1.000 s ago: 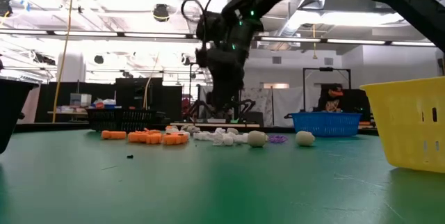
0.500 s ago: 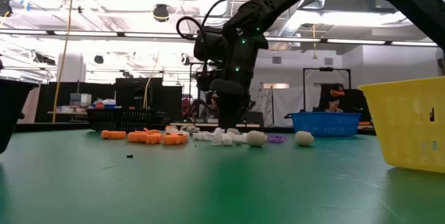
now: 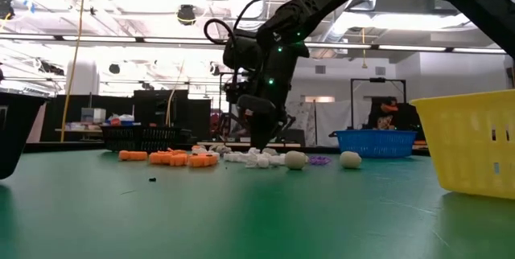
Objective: Sort Halloween decoration
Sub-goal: Put the purple spider toy into the top black basket
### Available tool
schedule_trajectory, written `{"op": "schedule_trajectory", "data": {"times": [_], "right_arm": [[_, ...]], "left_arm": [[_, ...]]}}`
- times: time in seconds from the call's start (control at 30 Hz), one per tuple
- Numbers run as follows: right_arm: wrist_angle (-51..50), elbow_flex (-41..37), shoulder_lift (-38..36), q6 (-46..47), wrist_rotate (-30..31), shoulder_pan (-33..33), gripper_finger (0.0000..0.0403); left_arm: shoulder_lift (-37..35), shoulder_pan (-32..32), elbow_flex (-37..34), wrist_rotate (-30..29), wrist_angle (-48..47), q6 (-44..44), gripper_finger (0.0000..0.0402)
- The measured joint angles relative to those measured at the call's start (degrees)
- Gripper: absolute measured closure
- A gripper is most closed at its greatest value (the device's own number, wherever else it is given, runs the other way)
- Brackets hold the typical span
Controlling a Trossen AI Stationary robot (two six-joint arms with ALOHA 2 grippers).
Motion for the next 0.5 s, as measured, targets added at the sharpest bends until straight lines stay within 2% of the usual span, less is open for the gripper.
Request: {"op": "schedule_trajectory", "data": {"times": [0.07, 0.3, 0.5], "right_arm": [[-0.18, 0.02, 0.0, -0.11, -0.06, 0.0, 0.0388], [-1.9, 1.3, 0.13, 0.25, -0.2, 0.0, 0.0385], [-4.35, 6.96, 0.17, -0.57, -0.13, -0.22, 0.0389]], "left_arm": [[0.0, -0.01, 0.0, 0.0, 0.0, 0.0, 0.0248], [0.0, 0.0, 0.0, 0.0, 0.0, 0.0, 0.0248], [0.0, -0.01, 0.0, 0.0, 0.0, 0.0, 0.0248]]}}
